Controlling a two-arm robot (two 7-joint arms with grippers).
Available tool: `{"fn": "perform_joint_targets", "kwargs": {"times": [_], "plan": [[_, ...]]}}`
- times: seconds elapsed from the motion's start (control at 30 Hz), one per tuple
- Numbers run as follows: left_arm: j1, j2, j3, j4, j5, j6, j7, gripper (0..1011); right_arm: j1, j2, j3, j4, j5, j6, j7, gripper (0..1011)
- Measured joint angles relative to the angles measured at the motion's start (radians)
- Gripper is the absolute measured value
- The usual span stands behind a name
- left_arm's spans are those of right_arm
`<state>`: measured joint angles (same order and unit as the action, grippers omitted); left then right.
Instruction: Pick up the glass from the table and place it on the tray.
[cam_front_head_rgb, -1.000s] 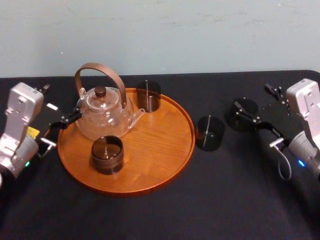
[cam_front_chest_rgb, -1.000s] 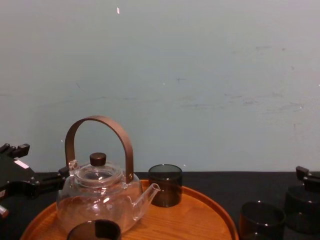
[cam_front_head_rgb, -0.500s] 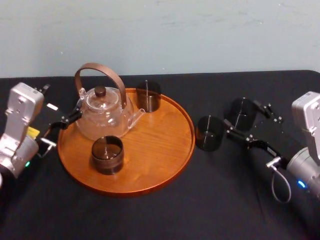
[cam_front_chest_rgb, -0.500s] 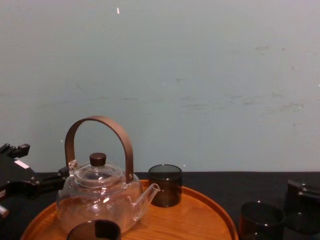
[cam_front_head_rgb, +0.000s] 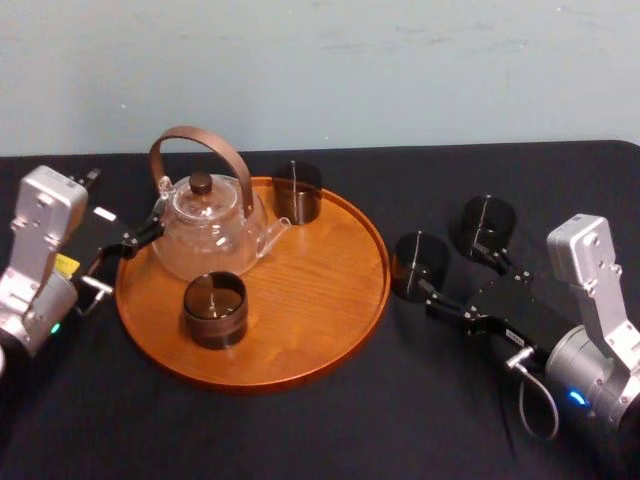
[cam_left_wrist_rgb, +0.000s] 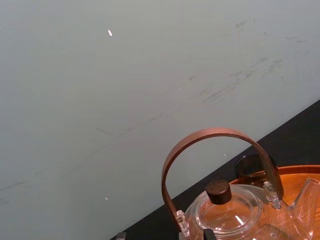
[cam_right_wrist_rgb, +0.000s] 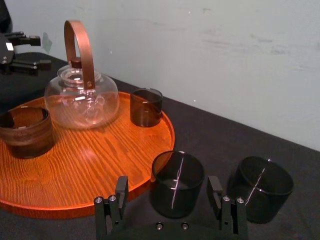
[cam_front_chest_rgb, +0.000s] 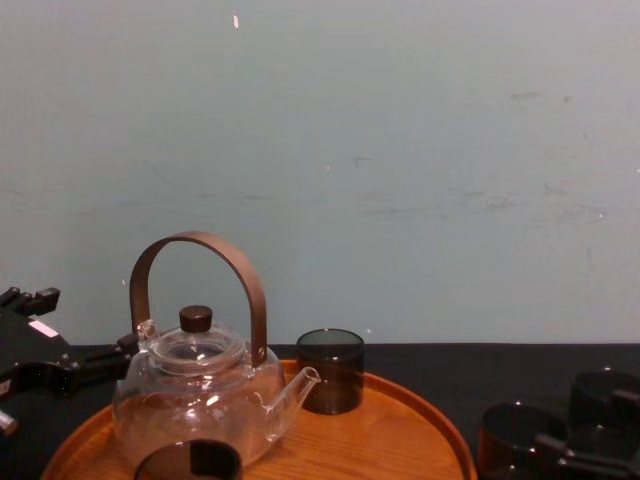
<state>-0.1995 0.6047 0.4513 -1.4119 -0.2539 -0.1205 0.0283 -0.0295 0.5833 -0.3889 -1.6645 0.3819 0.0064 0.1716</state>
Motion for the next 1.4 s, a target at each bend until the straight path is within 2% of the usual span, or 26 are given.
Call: {"fn": "perform_joint_targets", "kwargs": {"times": [0.4, 0.77, 1.4], "plan": [[0.0, 0.0, 0.0, 0.0, 0.0, 0.0, 0.0, 1001, 0.006, -0.039, 0.005, 0.042, -0.039, 0.025, 0.002, 1002], [0.0, 0.0, 0.0, 0.0, 0.0, 0.0, 0.0, 1001, 0.013, -0.071, 0.02, 0.08, -0.048, 0.03, 0.022, 1002], [0.0, 0.0, 0.0, 0.0, 0.0, 0.0, 0.0, 1001, 0.089, -0.13, 0.064, 0.157, -0.036, 0.079, 0.096, 1002]]}}
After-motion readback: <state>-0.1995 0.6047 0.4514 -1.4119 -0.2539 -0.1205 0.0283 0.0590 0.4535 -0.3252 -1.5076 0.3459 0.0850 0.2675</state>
